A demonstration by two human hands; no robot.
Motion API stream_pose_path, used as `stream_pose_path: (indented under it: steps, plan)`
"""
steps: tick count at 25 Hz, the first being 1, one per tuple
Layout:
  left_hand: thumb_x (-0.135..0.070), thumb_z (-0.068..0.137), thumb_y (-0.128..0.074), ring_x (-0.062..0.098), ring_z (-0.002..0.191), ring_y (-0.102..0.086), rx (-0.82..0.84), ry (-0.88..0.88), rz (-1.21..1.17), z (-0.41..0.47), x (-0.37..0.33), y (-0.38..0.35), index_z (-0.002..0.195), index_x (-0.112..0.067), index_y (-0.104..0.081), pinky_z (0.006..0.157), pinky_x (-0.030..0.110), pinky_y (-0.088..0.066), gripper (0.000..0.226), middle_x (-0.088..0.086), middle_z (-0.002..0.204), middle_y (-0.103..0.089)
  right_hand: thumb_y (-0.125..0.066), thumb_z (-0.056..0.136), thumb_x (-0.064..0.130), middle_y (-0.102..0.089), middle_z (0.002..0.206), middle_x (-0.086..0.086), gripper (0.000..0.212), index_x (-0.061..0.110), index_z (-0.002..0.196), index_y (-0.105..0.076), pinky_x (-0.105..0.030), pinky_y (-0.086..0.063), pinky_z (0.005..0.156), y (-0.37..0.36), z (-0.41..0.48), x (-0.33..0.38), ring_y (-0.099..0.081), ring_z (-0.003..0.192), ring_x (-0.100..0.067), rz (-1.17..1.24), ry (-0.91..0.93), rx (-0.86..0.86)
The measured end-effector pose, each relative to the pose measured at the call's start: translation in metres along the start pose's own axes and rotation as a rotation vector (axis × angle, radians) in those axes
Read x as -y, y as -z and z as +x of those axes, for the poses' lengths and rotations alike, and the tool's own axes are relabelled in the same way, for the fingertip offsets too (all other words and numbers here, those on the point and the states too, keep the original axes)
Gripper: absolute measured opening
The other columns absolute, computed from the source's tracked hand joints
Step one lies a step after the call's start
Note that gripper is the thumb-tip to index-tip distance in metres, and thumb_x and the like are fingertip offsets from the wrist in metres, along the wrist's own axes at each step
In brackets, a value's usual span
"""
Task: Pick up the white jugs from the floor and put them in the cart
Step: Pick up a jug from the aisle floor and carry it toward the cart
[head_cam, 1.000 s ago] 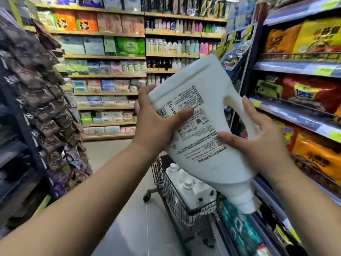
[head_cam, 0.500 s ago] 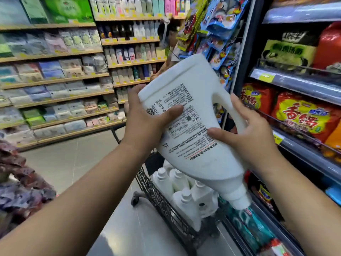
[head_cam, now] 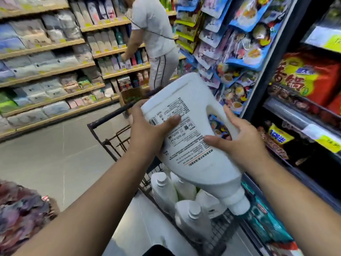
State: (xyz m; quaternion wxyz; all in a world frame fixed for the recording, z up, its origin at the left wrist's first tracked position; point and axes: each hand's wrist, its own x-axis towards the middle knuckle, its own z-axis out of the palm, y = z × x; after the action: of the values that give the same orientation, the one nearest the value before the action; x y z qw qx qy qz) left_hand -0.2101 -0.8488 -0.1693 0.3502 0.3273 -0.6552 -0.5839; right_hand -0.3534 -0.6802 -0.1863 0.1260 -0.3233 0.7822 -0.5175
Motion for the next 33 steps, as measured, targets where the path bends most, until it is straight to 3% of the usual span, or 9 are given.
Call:
stream_pose_path:
  steps: [3, 7, 11, 13, 19, 24, 27, 31, 33]
  plan:
    - [-0.031, 0.065, -0.091, 0.015, 0.099, -0.069, 0.082, 0.084, 0.017, 0.047, 0.043, -0.005, 0.124, -0.033, -0.042, 0.069, 0.031, -0.062, 0.076, 0.001, 0.119, -0.063, -0.078, 0.040, 0.073, -0.048, 0.139, 0.012, 0.119, 0.036, 0.145, -0.037, -0.021, -0.035, 0.101, -0.026, 0.024, -0.025, -0.044, 0.123, 0.000, -0.009, -0.111, -0.012]
    - [-0.052, 0.049, -0.090, 0.017, 0.101, -0.068, 0.184, 0.188, 0.106, 0.099, 0.095, -0.015, 0.113, -0.040, -0.045, 0.078, 0.040, -0.061, 0.079, 0.004, 0.123, -0.060, -0.071, 0.040, 0.081, -0.050, 0.124, 0.004, 0.118, 0.040, 0.145, -0.034, -0.025, -0.037, 0.090, -0.058, 0.046, -0.063, -0.047, 0.105, -0.007, -0.102, -0.279, -0.069]
    - [-0.030, 0.067, -0.090, 0.012, 0.092, -0.070, 0.286, 0.288, 0.162, 0.135, 0.143, -0.026, 0.117, -0.028, -0.042, 0.067, 0.028, -0.060, 0.069, -0.003, 0.109, -0.066, -0.074, 0.041, 0.076, -0.049, 0.115, 0.004, 0.117, 0.040, 0.145, -0.035, -0.027, -0.038, 0.085, -0.091, 0.060, -0.099, -0.043, 0.094, -0.011, -0.094, -0.424, -0.100]
    - [-0.030, 0.067, -0.090, 0.015, 0.093, -0.071, 0.315, 0.328, 0.176, 0.147, 0.167, -0.029, 0.118, -0.025, -0.042, 0.070, 0.035, -0.062, 0.070, 0.000, 0.110, -0.067, -0.072, 0.042, 0.070, -0.046, 0.110, 0.004, 0.115, 0.038, 0.146, -0.035, -0.025, -0.035, 0.085, -0.104, 0.063, -0.115, -0.044, 0.102, -0.010, -0.111, -0.480, -0.113]
    - [-0.069, 0.035, -0.089, 0.024, 0.103, -0.067, 0.357, 0.446, 0.312, 0.164, 0.235, -0.050, 0.110, -0.043, -0.042, 0.081, 0.046, -0.060, 0.092, 0.008, 0.125, -0.057, -0.074, 0.042, 0.068, -0.044, 0.133, 0.007, 0.114, 0.041, 0.145, -0.034, -0.018, -0.029, 0.097, -0.133, 0.064, -0.173, -0.039, 0.122, -0.003, -0.002, -0.640, -0.104]
    - [-0.047, 0.057, -0.089, 0.017, 0.106, -0.061, 0.409, 0.445, 0.371, 0.161, 0.268, -0.059, 0.122, -0.030, -0.041, 0.083, 0.036, -0.060, 0.082, 0.005, 0.126, -0.047, -0.080, 0.047, 0.059, -0.041, 0.144, 0.014, 0.108, 0.044, 0.144, -0.035, -0.019, -0.029, 0.099, -0.142, 0.064, -0.206, -0.036, 0.128, 0.000, 0.046, -0.725, -0.098]
    - [-0.044, 0.061, -0.089, 0.019, 0.107, -0.059, 0.430, 0.496, 0.405, 0.163, 0.285, -0.064, 0.122, -0.031, -0.041, 0.087, 0.042, -0.058, 0.079, 0.001, 0.126, -0.041, -0.082, 0.051, 0.053, -0.039, 0.147, 0.014, 0.105, 0.043, 0.145, -0.035, -0.018, -0.031, 0.096, -0.149, 0.064, -0.220, -0.035, 0.125, 0.003, 0.078, -0.760, -0.100]
    - [-0.043, 0.065, -0.088, 0.018, 0.108, -0.058, 0.423, 0.507, 0.398, 0.165, 0.295, -0.065, 0.127, -0.031, -0.039, 0.087, 0.044, -0.058, 0.079, 0.000, 0.126, -0.040, -0.077, 0.046, 0.061, -0.038, 0.150, 0.009, 0.109, 0.043, 0.145, -0.035, -0.018, -0.032, 0.091, -0.154, 0.068, -0.227, -0.042, 0.115, -0.002, 0.010, -0.762, -0.093]
    - [-0.042, 0.067, -0.087, 0.016, 0.107, -0.057, 0.424, 0.501, 0.387, 0.163, 0.297, -0.064, 0.129, -0.031, -0.038, 0.085, 0.042, -0.059, 0.080, -0.003, 0.123, -0.039, -0.076, 0.046, 0.061, -0.036, 0.151, 0.006, 0.109, 0.041, 0.145, -0.036, -0.018, -0.030, 0.094, -0.156, 0.068, -0.230, -0.042, 0.125, -0.008, -0.029, -0.760, -0.102]
